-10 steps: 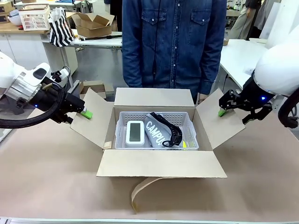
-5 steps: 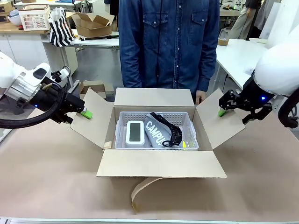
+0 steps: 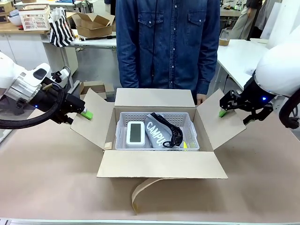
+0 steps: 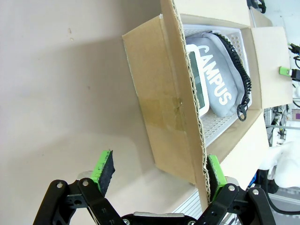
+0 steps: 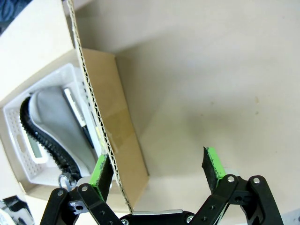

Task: Pack the gift set into the box.
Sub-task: Lift both hands away from the flaps of the Package Box.

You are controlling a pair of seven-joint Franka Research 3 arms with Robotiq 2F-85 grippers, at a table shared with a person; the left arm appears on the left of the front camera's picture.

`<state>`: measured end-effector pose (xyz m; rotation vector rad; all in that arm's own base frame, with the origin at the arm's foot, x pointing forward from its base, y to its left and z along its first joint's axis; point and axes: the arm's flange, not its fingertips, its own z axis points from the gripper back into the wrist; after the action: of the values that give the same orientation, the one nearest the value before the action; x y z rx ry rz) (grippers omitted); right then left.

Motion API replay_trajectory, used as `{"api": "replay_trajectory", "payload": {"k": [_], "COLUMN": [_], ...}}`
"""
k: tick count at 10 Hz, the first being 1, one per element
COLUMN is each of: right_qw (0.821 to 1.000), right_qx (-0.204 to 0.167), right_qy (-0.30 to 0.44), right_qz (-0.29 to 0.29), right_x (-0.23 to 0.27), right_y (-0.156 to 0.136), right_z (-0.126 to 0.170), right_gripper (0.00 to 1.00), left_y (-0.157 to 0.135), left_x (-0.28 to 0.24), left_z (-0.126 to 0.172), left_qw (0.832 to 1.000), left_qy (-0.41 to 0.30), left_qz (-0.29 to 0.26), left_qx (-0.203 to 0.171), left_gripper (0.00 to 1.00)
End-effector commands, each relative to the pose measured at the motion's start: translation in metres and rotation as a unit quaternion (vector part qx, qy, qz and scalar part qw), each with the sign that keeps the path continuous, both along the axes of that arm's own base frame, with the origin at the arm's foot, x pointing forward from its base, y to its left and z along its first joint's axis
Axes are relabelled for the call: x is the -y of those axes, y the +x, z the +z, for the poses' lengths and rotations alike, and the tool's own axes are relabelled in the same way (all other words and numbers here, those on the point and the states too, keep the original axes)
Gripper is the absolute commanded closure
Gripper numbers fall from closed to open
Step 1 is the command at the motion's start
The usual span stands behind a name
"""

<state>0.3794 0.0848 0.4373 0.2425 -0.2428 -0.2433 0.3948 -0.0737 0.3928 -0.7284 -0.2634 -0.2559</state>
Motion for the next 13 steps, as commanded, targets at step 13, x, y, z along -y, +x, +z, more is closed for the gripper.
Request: {"api": "replay_trajectory", "payload": {"k": [13], "right_qw": [0.877], "right_qx": [0.210], "right_qy": [0.417], "right_qz": [0.110], "right_x": [0.121], "right_y": [-0.115], "right_z": [0.177], "right_gripper": [0.00], "left_y": [-0.120], "left_x": [-0.127], "left_z": [0.145], "left_qw": [0.898], "left_qy": [-0.383], "left_qz": [-0.188], "left_qx": [0.108], "left_gripper": [0.00]}}
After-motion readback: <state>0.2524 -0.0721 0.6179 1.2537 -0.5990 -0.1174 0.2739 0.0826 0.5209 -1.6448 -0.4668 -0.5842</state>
